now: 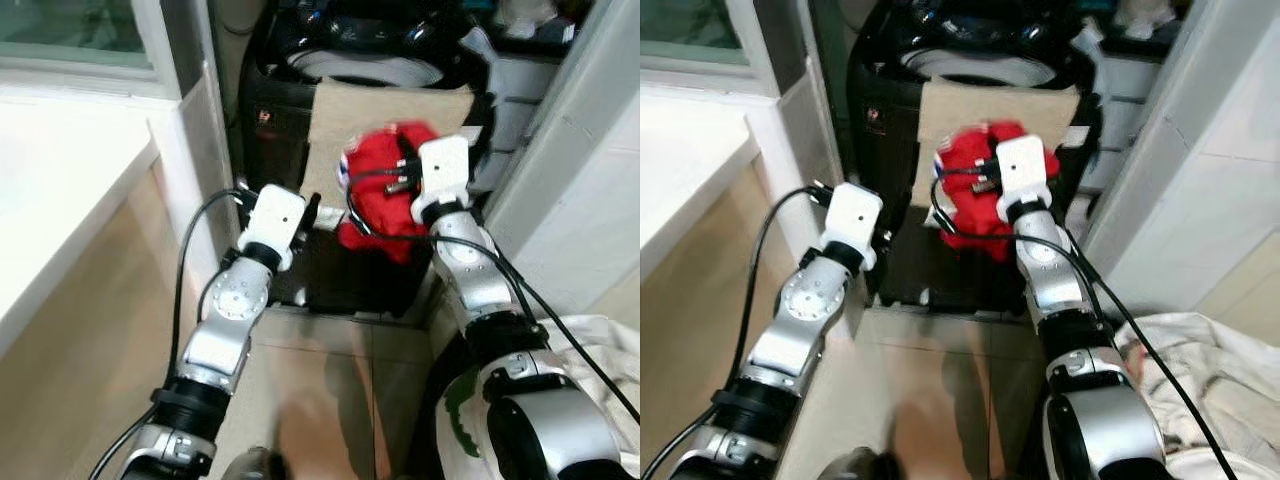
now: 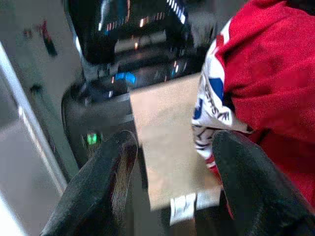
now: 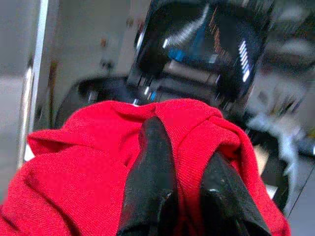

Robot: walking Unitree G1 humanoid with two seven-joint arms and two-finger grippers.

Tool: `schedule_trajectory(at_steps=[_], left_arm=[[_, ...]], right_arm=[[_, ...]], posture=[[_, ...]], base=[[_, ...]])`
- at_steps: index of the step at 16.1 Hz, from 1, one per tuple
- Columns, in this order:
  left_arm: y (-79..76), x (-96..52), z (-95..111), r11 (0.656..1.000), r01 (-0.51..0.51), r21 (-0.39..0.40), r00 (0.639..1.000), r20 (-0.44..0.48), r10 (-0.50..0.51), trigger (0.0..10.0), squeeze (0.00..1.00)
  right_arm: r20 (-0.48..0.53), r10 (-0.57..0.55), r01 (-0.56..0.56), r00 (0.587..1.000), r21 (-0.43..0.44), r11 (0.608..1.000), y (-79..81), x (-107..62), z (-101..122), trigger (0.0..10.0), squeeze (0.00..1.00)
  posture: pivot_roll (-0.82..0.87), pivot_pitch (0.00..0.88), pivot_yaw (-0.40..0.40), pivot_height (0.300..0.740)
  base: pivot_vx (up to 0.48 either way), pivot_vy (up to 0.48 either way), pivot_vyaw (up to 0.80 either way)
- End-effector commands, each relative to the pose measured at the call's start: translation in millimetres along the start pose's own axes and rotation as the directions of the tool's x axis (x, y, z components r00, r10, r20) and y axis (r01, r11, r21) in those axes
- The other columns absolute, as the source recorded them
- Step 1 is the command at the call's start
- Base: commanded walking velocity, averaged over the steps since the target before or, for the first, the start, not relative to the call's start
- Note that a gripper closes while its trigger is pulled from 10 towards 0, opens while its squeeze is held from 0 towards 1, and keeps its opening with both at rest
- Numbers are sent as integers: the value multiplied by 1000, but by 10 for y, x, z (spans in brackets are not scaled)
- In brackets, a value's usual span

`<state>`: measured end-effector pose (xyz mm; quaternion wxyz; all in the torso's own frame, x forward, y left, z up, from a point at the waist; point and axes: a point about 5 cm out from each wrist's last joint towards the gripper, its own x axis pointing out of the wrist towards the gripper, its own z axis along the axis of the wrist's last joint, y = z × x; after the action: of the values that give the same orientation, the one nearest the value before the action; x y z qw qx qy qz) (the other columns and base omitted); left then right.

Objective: Clothes washing

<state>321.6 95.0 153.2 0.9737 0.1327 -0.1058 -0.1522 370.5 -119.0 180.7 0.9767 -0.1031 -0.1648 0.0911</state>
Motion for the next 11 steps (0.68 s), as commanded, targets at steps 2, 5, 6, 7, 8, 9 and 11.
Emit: schedule_trajectory(at_steps=[2,5,6,7,8,9,11], left_arm=[[-27,80,157,999,38,18,997,69,-40,10000,0],[-18,61,125,999,47,8,997,64,-48,10000,0],[-22,59,125,999,48,5,997,65,-48,10000,0],[-41,57,128,998,56,7,996,64,-56,10000,0],[-56,59,136,997,67,36,996,64,-69,10000,0],[-58,66,145,995,76,58,995,66,-80,10000,0],[-53,88,167,994,89,58,993,72,-93,10000,0]], right_arm=[[22,-54,53,998,39,998,-93,39,50,0,0],[12,-44,43,999,58,997,-55,16,-1,0,0],[13,-37,37,999,63,997,-49,14,-3,0,0],[18,-27,26,999,69,997,-40,21,6,0,0],[23,-32,31,999,73,997,-53,44,27,0,0],[26,-50,48,998,81,996,-80,65,46,0,0],[26,-114,111,993,104,988,-170,120,91,0,0]], posture=[[-83,0,-23,724],[-80,0,-23,724],[-79,0,-24,724],[-78,0,-25,724],[-78,0,-25,724],[-78,0,-25,724],[-73,0,-25,724]], base=[[480,0,0],[480,0,0],[480,0,0],[472,0,0],[480,0,0],[480,0,0],[480,0,0]])
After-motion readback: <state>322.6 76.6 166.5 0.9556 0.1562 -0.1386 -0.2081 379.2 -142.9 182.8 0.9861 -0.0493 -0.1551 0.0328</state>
